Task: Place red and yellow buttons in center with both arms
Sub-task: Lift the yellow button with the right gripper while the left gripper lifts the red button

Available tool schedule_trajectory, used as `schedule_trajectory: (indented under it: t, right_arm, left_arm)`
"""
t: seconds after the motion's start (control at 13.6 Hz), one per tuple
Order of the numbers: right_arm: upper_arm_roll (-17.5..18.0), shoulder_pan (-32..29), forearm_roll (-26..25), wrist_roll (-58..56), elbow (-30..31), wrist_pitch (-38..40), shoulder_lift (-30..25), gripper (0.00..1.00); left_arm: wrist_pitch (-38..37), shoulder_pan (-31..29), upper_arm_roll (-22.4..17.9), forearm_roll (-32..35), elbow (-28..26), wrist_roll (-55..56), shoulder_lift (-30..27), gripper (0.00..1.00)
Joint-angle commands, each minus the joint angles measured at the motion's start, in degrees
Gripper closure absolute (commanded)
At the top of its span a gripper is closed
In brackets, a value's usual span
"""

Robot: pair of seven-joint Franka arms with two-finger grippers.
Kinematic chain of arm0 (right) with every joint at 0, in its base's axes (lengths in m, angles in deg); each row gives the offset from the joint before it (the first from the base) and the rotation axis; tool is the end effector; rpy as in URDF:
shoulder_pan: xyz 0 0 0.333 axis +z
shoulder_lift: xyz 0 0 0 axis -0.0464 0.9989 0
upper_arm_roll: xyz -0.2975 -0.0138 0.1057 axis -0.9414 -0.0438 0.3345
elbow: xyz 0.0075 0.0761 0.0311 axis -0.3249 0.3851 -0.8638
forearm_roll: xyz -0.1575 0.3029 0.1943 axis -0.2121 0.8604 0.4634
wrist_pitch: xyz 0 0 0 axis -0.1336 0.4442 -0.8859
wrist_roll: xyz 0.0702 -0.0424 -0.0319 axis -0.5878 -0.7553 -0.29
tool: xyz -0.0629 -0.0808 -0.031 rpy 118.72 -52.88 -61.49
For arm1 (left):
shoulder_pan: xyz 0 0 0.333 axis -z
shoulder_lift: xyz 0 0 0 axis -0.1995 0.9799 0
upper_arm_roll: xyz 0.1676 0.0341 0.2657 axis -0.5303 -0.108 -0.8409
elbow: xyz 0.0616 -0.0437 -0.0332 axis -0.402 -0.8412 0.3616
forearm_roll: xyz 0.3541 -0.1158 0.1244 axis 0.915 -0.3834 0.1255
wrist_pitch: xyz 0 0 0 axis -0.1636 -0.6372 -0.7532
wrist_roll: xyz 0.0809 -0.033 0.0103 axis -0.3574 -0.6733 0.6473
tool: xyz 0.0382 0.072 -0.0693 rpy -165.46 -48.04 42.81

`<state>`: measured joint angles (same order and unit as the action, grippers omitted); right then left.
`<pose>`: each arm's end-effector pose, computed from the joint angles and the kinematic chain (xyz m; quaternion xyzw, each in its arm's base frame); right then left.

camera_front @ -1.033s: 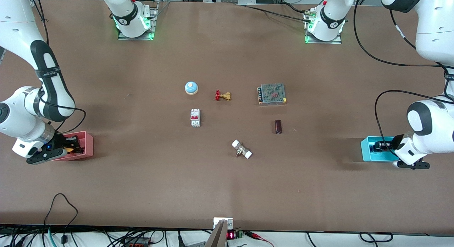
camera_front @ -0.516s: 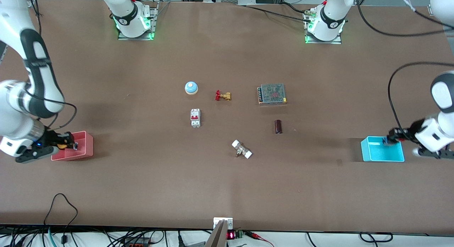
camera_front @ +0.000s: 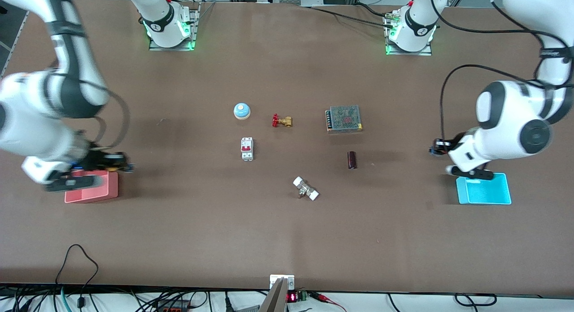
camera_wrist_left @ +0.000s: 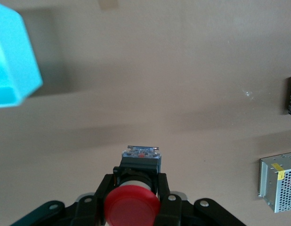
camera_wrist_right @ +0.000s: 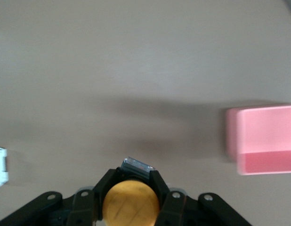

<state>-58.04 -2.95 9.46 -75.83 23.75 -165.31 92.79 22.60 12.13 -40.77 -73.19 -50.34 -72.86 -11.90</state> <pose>0.6559 0.0813 0.3829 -0.9987 -0.0491 0.0078 0.0108 0.5981 -0.0208 0.3012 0.9891 -0.0431 -0.1384 0.0253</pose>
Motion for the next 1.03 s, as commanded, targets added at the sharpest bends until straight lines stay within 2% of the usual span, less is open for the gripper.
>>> schedule_trajectory:
  t: [0.0, 0.37, 0.52, 0.81, 0.89, 0.96]
  right_arm:
    - [-0.4, 6.85, -4.13, 9.89, 3.06, -2.84, 0.61, 0.64]
    - [-0.4, 13.28, -4.41, 17.64, 13.35, -20.85, 3.41, 0.64]
    - [-0.48, 15.22, -4.76, 20.28, 14.59, -24.81, 4.65, 0.64]
    - [-0.4, 17.16, -4.76, 22.92, 14.77, -27.82, 6.67, 0.64]
    - [-0.4, 17.77, -4.76, 23.89, 14.68, -28.34, 7.2, 0.64]
    - [-0.4, 17.95, -4.76, 23.98, 14.77, -29.04, 7.64, 0.63]
  left_arm:
    - [2.53, -0.01, 1.38, 0.67, -1.96, 5.22, 0.48, 0.69]
    - [14.48, 0.08, 1.57, 0.23, -7.94, 6.38, 2.51, 0.69]
    - [17.12, 0.08, 1.66, 0.06, -9.17, 6.47, 3.65, 0.69]
    - [18.36, 0.17, 1.66, 0.05, -9.71, 6.56, 5.06, 0.69]
    - [18.36, 0.43, 1.66, 0.05, -9.79, 6.47, 5.32, 0.66]
    - [18.19, 1.04, 1.66, 0.05, -9.71, 6.56, 5.24, 0.54]
